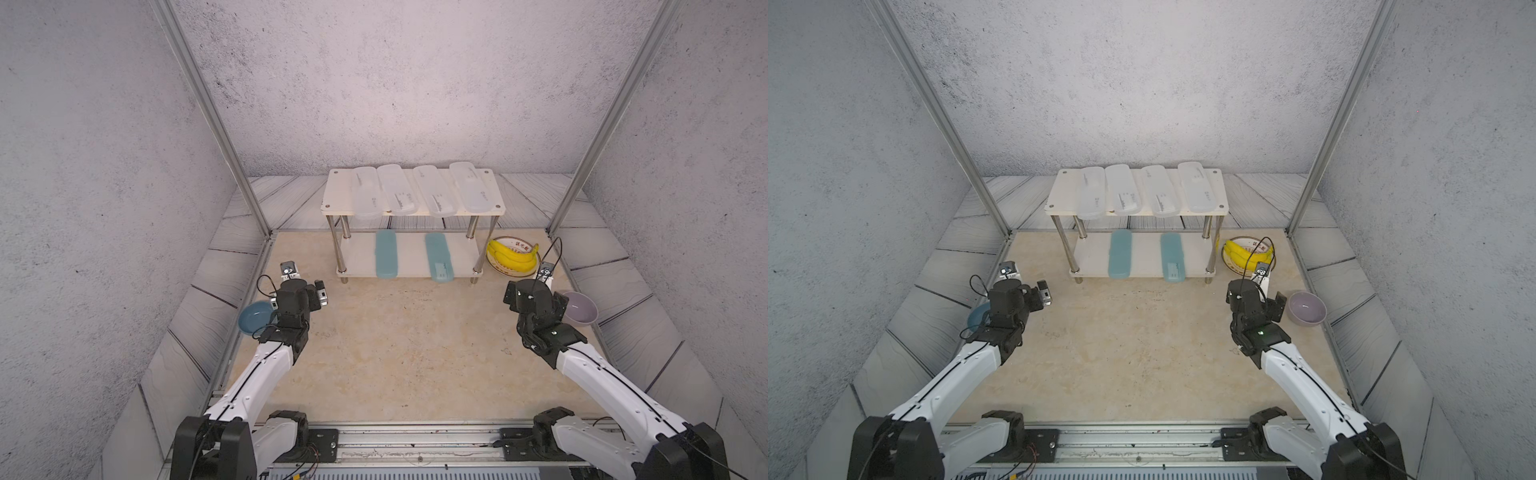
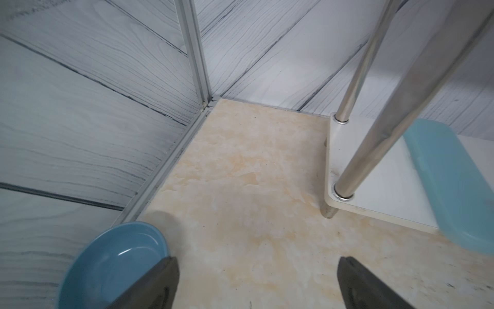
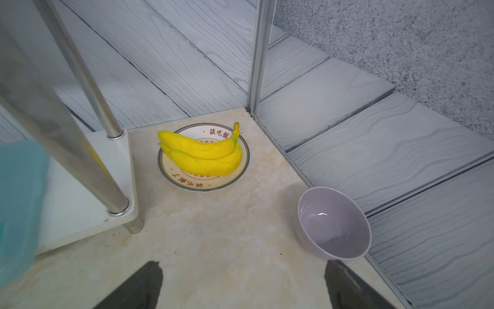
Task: Place the pencil cases on the shelf according to color
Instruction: Reset both arms
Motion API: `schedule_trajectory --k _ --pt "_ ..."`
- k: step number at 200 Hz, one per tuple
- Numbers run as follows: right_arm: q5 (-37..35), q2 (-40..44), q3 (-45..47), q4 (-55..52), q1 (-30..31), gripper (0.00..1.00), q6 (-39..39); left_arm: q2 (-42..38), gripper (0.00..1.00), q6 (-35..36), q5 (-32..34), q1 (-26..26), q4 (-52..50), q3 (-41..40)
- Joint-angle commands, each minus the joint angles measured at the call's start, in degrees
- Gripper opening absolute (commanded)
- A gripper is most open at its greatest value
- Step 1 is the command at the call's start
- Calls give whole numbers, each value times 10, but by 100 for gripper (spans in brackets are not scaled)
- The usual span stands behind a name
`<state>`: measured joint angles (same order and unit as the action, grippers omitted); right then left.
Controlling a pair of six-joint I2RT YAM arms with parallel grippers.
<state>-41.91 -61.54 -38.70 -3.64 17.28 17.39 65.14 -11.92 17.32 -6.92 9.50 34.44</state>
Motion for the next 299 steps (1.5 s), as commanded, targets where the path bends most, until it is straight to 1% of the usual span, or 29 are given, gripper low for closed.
schedule_trajectory --k 1,16,28,39,50,58,72,91,105,120,126,135,148,155,161,170,176,183,189,191,195,205,212,221,228,241,253,261,299 --pt "-2 -66 -15 33 -26 100 -62 48 99 41 52 -2 58 12" --pt "-7 -114 -23 54 -43 100 -88 82 99 56 55 -1 89 4" --pt "5 -145 -13 100 -55 100 -100 108 99 65 68 -2 124 -9" --pt "18 -165 1 142 -66 100 -97 124 99 95 73 -1 140 -13" --pt "30 -182 16 183 -74 100 -90 137 99 100 110 -1 161 -26" --pt "43 -191 30 217 -79 100 -90 142 99 98 121 1 179 -37" --pt "65 -210 56 288 -82 100 -103 157 99 96 99 8 241 -68" --pt "56 -248 74 360 -86 100 -107 184 100 106 61 8 322 -95" --pt "82 -268 79 400 -93 100 -118 203 99 112 53 8 378 -111" --pt "115 -258 66 352 -99 100 -114 188 95 105 54 8 368 -118" --pt "139 -256 73 363 -104 100 -122 189 94 105 54 8 379 -124" --pt "164 -253 86 386 -110 100 -127 197 95 109 45 8 403 -133" --pt "205 -248 96 392 -124 100 -121 206 100 112 35 8 409 -132" --pt "228 -247 106 408 -134 100 -118 216 99 109 36 9 410 -132" --pt "243 -253 125 436 -140 100 -117 232 99 117 32 9 434 -131" --pt "234 -277 150 524 -141 99 -120 246 99 119 22 13 465 -135" --pt "235 -288 156 556 -142 99 -124 243 99 119 21 13 460 -134" --pt "234 -281 150 533 -141 99 -121 233 99 116 20 14 432 -127" --pt "234 -270 139 497 -142 99 -118 224 99 110 19 15 397 -118" --pt "235 -263 132 470 -142 99 -115 221 99 108 17 16 387 -116" --pt "238 -256 128 444 -141 99 -112 222 99 107 9 20 383 -114" --pt "232 -270 137 490 -141 100 -121 231 99 107 5 24 393 -111" --pt "234 -272 143 503 -140 100 -122 228 99 105 0 26 386 -109" --pt "234 -267 138 488 -141 100 -120 224 99 102 -2 28 367 -105" --pt "237 -257 130 450 -141 100 -115 226 99 103 -3 29 375 -106" --pt "235 -266 135 478 -141 100 -120 224 99 102 -4 29 369 -105" --pt "238 -259 130 454 -141 100 -116 225 99 103 -4 29 373 -106" --pt "235 -262 133 467 -141 100 -120 225 99 102 -4 30 371 -105" --pt "237 -261 132 461 -141 100 -118 225 99 102 -5 30 371 -105"
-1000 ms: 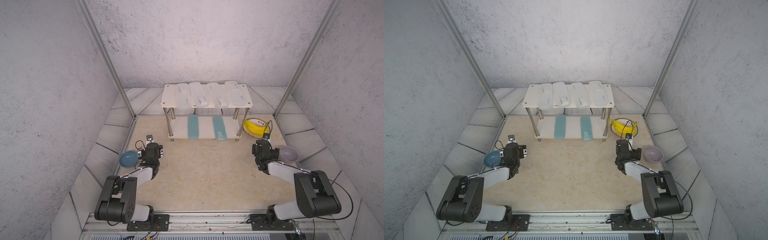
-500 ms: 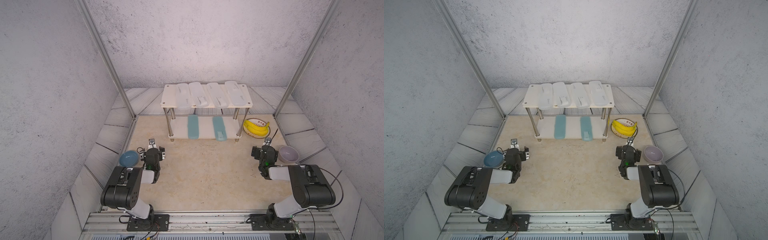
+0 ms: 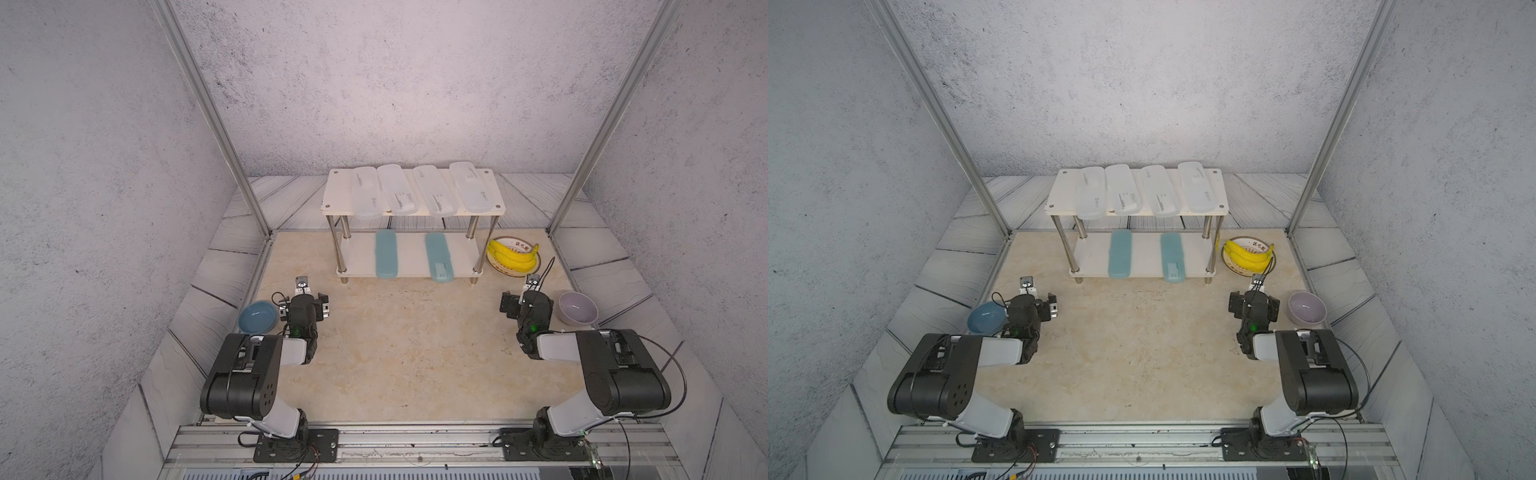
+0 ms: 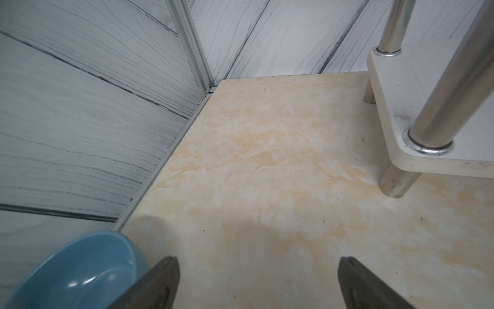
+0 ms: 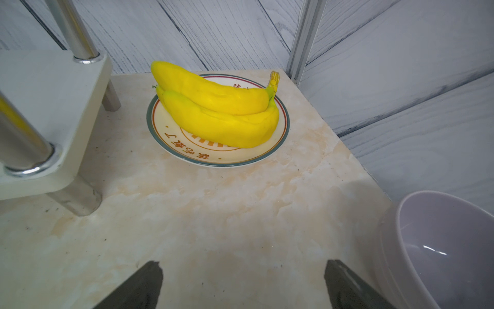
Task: Place the pencil cases on the shelf according to color
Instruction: Reset both arms
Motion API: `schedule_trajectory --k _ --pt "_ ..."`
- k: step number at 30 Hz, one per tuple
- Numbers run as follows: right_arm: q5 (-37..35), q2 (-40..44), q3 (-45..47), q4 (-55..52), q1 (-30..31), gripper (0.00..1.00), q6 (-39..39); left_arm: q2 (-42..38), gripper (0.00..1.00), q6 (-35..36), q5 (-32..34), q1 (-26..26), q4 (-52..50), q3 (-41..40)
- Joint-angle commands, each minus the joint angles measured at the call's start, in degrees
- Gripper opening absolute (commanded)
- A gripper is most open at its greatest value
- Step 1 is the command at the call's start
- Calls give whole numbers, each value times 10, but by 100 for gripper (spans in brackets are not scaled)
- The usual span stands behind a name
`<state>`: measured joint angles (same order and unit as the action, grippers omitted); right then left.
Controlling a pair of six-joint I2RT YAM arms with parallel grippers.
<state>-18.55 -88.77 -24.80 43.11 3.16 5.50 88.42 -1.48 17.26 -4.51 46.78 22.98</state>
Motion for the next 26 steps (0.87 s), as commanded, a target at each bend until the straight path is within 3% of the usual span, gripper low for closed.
schedule_trajectory --k 1,26 --pt "3 12 -8 -7 0 100 0 -8 99 -2 -5 6 -2 9" --pt "3 12 -8 -7 0 100 0 -7 99 -7 -42 22 -23 19"
